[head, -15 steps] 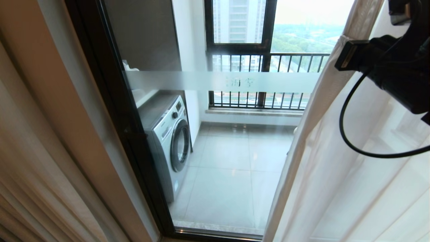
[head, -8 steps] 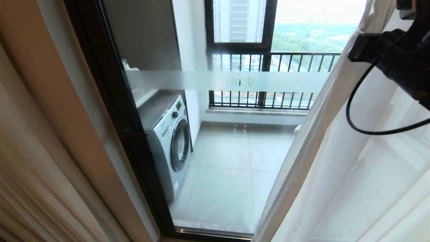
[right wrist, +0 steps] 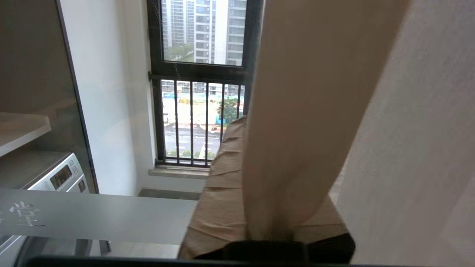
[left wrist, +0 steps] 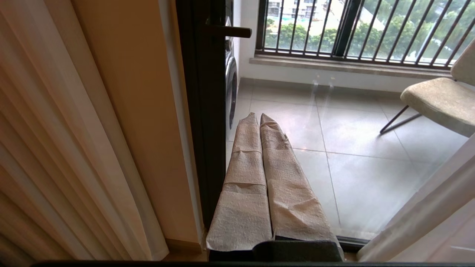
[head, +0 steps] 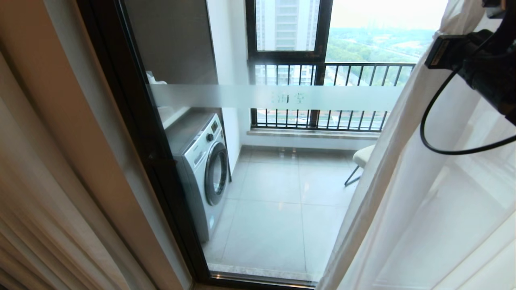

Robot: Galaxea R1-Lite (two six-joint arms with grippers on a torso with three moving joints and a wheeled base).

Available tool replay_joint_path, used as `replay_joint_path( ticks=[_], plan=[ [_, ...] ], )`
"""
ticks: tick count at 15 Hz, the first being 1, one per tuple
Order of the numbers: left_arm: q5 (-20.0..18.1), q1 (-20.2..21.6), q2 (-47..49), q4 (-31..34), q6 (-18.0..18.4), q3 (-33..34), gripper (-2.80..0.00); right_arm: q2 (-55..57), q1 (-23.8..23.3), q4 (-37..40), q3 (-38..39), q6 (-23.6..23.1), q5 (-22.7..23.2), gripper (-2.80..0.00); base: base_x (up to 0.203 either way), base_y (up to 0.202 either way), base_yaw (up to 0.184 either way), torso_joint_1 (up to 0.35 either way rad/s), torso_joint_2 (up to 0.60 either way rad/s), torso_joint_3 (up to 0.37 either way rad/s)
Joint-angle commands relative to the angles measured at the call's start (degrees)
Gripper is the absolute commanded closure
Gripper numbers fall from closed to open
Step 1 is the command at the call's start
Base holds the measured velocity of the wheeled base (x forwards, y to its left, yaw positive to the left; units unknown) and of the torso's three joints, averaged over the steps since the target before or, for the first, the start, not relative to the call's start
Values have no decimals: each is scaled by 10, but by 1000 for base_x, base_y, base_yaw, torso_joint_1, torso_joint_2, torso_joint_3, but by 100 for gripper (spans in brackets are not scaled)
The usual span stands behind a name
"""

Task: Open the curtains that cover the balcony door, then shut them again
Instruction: Close the inner curtains on both sides

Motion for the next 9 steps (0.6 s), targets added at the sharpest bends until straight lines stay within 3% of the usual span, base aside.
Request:
replay_joint_path(
  ticks=[1,5,9],
  plan=[
    [0,0,0,0,0,0,0,-19,-1,-3,8,0,0,-280,0,0,0,0,0,0],
    [0,0,0,0,0,0,0,-70,-3,-2,56,0,-1,-280,0,0,0,0,0,0],
    [0,0,0,0,0,0,0,-173,-5,-1,158,1,-1,-280,0,0,0,0,0,0]
  ],
)
